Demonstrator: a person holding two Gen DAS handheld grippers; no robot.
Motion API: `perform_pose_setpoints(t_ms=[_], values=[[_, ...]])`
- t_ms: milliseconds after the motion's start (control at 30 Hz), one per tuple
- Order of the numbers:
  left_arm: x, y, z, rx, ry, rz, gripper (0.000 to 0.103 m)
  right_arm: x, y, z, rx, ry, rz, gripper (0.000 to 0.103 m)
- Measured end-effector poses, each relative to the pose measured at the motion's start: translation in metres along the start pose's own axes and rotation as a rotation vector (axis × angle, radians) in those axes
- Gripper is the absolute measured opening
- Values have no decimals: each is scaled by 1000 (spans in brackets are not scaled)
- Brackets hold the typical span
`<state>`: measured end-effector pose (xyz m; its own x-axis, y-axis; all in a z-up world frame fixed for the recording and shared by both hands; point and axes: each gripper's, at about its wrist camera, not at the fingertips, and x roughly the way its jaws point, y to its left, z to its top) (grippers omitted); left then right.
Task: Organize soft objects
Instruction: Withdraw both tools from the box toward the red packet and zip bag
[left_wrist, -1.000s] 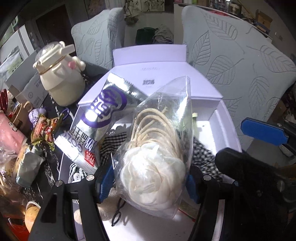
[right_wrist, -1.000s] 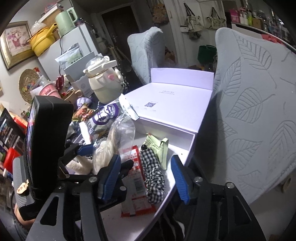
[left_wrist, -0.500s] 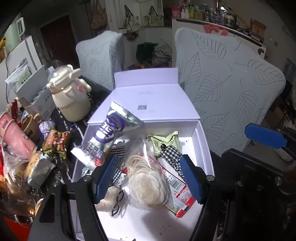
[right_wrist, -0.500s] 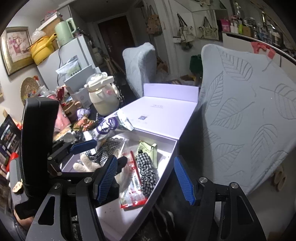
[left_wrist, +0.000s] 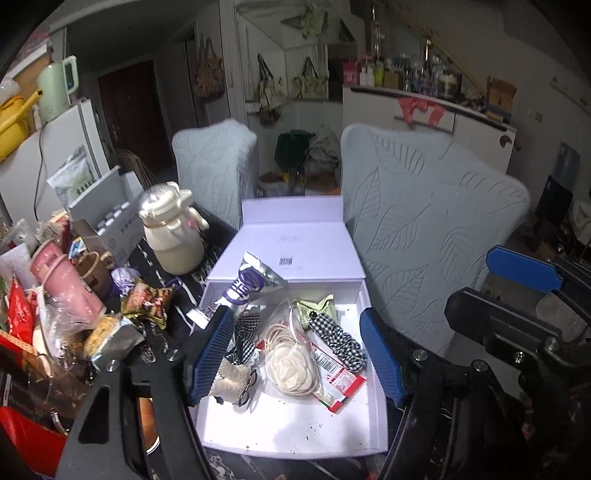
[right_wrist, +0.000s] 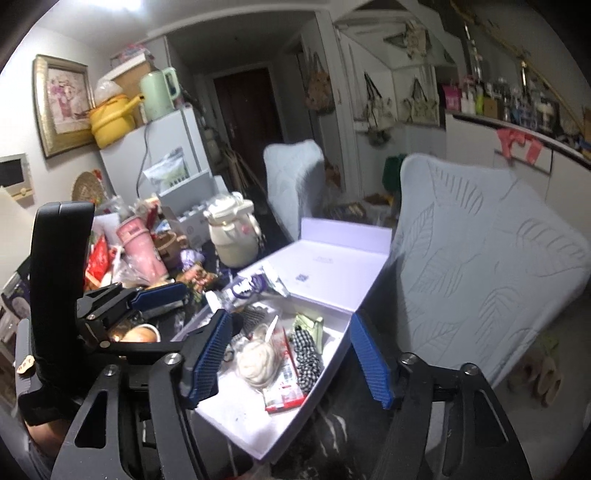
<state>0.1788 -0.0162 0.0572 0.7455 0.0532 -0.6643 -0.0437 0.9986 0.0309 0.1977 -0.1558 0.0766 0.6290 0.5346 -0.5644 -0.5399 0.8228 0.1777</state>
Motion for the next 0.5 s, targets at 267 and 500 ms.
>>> perform_pose_setpoints(t_ms=[267, 500], values=[[-66, 1, -5, -8, -126, -10, 70, -54, 23, -3, -52, -110, -1, 74], [-115, 0, -21, 9, -207, -16, 70, -96, 46, -13, -102, -182, 7, 80]])
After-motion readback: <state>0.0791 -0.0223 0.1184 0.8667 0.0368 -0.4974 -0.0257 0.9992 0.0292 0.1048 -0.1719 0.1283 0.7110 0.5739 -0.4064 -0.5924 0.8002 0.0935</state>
